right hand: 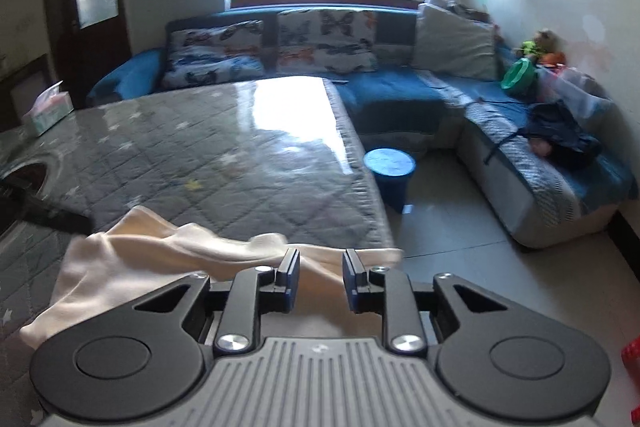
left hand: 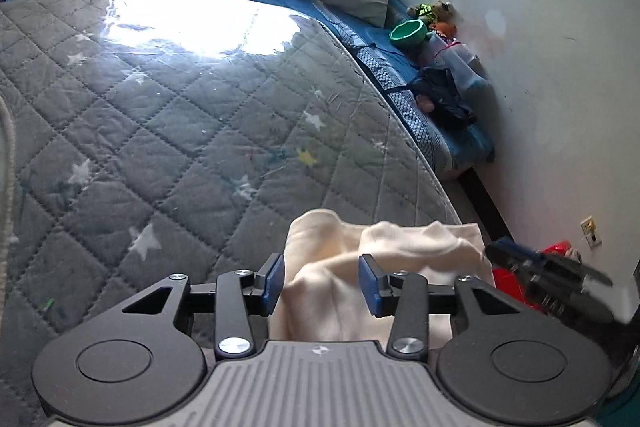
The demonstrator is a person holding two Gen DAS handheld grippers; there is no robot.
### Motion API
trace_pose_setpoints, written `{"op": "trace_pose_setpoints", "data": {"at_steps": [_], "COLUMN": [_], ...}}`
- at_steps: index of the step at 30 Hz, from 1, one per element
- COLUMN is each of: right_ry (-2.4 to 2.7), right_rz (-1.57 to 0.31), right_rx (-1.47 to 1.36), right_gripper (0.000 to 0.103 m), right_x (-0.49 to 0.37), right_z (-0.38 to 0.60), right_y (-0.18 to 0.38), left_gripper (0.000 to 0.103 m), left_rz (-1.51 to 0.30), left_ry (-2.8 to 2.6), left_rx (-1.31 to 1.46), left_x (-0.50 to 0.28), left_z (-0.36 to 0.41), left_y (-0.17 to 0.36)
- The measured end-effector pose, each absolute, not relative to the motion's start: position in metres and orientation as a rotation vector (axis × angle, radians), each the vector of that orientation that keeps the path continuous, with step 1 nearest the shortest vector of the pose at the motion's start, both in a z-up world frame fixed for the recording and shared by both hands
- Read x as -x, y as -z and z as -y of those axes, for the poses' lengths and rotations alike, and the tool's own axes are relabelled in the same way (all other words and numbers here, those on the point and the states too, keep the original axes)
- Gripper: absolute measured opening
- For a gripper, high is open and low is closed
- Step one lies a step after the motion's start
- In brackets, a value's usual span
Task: Fold clothes
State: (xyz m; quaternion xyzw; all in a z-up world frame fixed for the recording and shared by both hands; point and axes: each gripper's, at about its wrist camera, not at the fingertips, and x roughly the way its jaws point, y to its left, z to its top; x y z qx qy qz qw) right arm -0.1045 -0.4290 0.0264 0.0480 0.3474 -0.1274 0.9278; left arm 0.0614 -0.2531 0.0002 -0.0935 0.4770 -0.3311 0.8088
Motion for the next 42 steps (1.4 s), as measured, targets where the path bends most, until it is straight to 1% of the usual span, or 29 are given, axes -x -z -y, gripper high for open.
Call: {"op": "trace_pose_setpoints", "data": {"at_steps": [6, 9, 10, 16, 20, 22, 24, 26, 30, 31, 32, 33, 35, 36, 37, 38, 39, 41, 42], "right_ry": [0.237, 0.235, 0.237, 0.246, 0.243, 0.238, 0.231, 0.233, 0.237, 0.237, 0.238, 0.238, 0.239, 0.24, 0.24, 0.24, 0.241, 0.243, 0.246], "right_rz": [-0.745, -0.756, -0.758, -0.755, -0.741, -0.74, -0.749, -0.76, -0.759, -0.754, -0.748, -0.743, -0.732, -0.727, -0.721, -0.716, -0.711, -0.701, -0.697], "right_rx": [-0.089, -0.092, -0.091, -0.091, -0.096, -0.098, -0.105, -0.102, -0.106, -0.109, -0.111, -0.114, -0.119, -0.122, -0.125, -0.127, -0.13, -0.131, -0.129], "right_gripper": [0.024, 0.03, 0.03, 0.034, 0.037, 0.038, 0.041, 0.042, 0.048, 0.051, 0.053, 0.058, 0.06, 0.064, 0.07, 0.071, 0.072, 0.078, 0.083], "right_x": [0.086, 0.082, 0.083, 0.087, 0.091, 0.091, 0.091, 0.09, 0.093, 0.096, 0.098, 0.1, 0.105, 0.107, 0.109, 0.111, 0.114, 0.12, 0.123], "right_z": [0.414, 0.41, 0.411, 0.414, 0.414, 0.412, 0.411, 0.411, 0.409, 0.407, 0.406, 0.405, 0.403, 0.402, 0.4, 0.399, 0.398, 0.394, 0.391], "right_y": [-0.01, -0.004, -0.003, -0.001, -0.005, -0.005, -0.003, 0.0, 0.0, -0.001, -0.003, -0.004, -0.006, -0.008, -0.009, -0.01, -0.011, -0.013, -0.014], "left_gripper": [0.042, 0.042, 0.04, 0.04, 0.043, 0.043, 0.043, 0.042, 0.044, 0.046, 0.051, 0.054, 0.061, 0.062, 0.067, 0.073, 0.076, 0.081, 0.083], "left_rz": [-1.001, -0.996, -0.982, -0.953, -0.943, -0.94, -0.935, -0.931, -0.943, -0.938, -0.932, -0.924, -0.905, -0.894, -0.884, -0.873, -0.864, -0.845, -0.836], "left_ry": [0.648, 0.586, 0.56, 0.506, 0.575, 0.569, 0.563, 0.557, 0.569, 0.579, 0.588, 0.597, 0.616, 0.622, 0.628, 0.635, 0.638, 0.648, 0.654], "left_rx": [0.154, 0.131, 0.124, 0.134, 0.15, 0.107, 0.063, 0.021, 0.032, 0.038, 0.043, 0.044, 0.046, 0.041, 0.035, 0.03, 0.022, 0.008, 0.003], "left_x": [-0.075, -0.083, -0.086, -0.094, -0.087, -0.085, -0.083, -0.081, -0.075, -0.072, -0.069, -0.065, -0.056, -0.051, -0.046, -0.041, -0.035, -0.023, -0.017], "left_z": [0.273, 0.276, 0.274, 0.26, 0.262, 0.268, 0.274, 0.279, 0.274, 0.272, 0.269, 0.267, 0.263, 0.261, 0.258, 0.256, 0.254, 0.25, 0.248], "left_y": [0.012, 0.021, 0.022, 0.021, 0.019, 0.022, 0.024, 0.027, 0.022, 0.02, 0.018, 0.015, 0.01, 0.008, 0.007, 0.005, 0.004, 0.001, 0.0]}}
